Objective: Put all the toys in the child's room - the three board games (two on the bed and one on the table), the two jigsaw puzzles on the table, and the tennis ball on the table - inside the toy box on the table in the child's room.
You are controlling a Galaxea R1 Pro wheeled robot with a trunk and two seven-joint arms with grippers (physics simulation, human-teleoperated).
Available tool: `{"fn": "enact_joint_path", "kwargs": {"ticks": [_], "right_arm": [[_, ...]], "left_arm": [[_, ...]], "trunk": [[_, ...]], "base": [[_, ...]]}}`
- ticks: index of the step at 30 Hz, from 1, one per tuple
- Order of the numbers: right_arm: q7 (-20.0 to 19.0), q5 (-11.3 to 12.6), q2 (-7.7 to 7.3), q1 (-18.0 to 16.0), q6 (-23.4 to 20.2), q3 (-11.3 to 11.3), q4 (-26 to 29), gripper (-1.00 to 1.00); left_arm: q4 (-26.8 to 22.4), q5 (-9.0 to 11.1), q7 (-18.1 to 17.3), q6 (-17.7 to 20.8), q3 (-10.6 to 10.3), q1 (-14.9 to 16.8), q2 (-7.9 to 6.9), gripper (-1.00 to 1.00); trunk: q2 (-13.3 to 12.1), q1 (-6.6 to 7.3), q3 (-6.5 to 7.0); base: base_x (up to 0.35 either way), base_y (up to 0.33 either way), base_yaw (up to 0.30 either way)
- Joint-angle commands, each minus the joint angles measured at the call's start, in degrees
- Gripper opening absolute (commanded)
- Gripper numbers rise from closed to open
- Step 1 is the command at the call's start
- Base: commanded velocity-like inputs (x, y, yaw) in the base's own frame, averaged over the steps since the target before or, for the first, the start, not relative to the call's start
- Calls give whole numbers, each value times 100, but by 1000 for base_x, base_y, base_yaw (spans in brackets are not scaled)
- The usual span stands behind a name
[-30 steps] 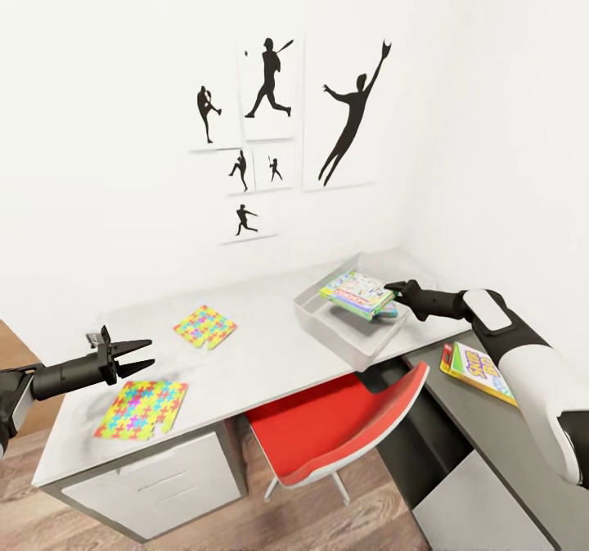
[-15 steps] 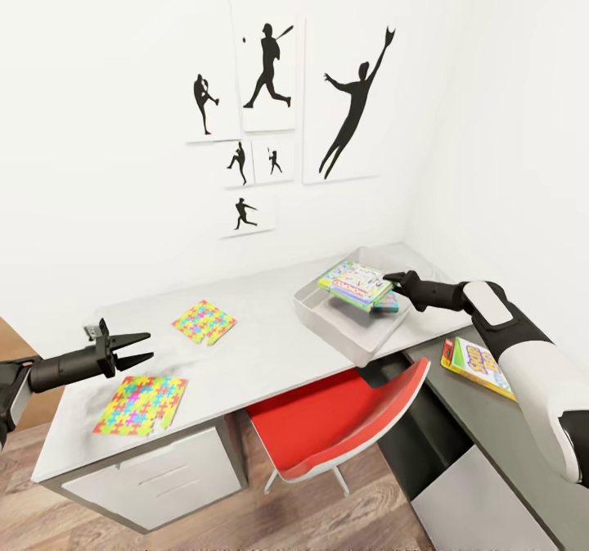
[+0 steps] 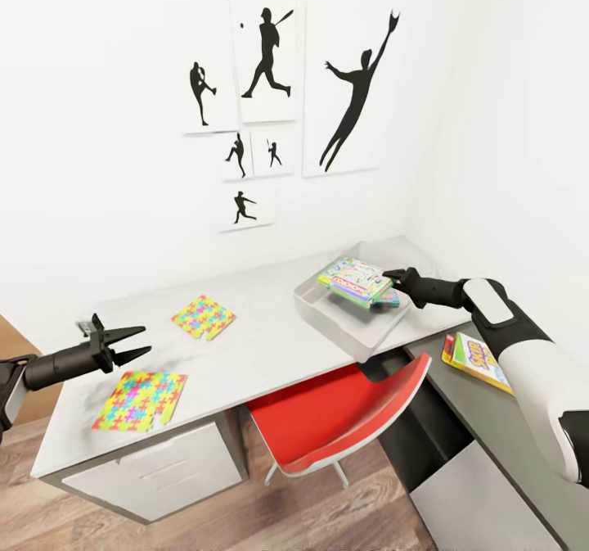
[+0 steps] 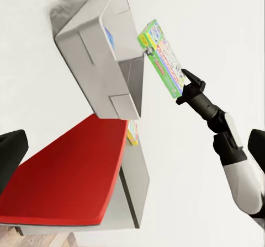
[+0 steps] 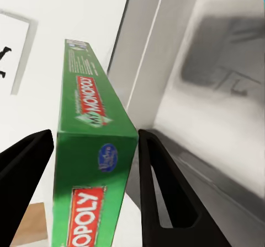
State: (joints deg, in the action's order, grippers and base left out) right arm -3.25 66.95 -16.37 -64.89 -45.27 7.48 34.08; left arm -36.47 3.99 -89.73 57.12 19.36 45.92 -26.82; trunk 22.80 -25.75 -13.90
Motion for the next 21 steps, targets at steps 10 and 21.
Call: {"fn": "enact_joint_path", "kwargs": {"ticks": [10,21], "right_arm": [[-8,-41,-16,-6,-25,26,206,-100],[-16,-41,-21,-6,-26,26,212,-100]], "left_arm": [[-9,168,-27,75,-11,4,-7,100],[-9,172,-27,72,-11,4,-7,100]], "trunk": [[12,-3,-106],[12,-3,-210]], "base": [[0,0,0],[49,0,0]]}}
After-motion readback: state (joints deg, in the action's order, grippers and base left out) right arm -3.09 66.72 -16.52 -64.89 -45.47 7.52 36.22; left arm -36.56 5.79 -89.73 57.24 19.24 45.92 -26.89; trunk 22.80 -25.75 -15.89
